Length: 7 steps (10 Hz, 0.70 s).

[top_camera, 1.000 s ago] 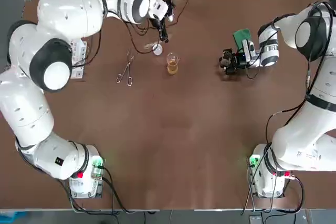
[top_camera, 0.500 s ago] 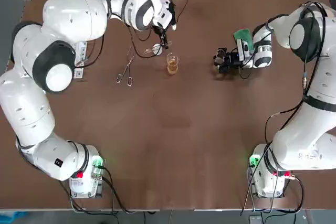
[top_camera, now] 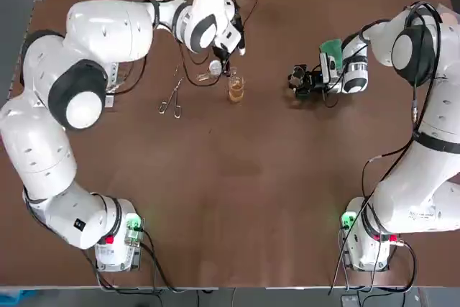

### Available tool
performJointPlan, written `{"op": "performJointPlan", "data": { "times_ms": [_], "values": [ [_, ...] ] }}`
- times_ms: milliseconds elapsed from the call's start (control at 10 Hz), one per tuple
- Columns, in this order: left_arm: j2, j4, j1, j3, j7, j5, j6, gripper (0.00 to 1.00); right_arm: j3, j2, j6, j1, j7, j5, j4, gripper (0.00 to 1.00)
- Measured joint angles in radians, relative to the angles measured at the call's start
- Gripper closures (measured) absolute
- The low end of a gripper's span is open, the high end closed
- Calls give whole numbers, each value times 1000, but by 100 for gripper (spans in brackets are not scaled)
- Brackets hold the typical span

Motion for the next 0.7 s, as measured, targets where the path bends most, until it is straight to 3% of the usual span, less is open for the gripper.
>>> {"op": "performJointPlan", "data": {
  "times_ms": [700],
  "values": [
    [24, 22, -18, 2, -137, 177, -34, 79, -4, 0, 4, 26, 0, 29, 0, 61]
  ]
}}
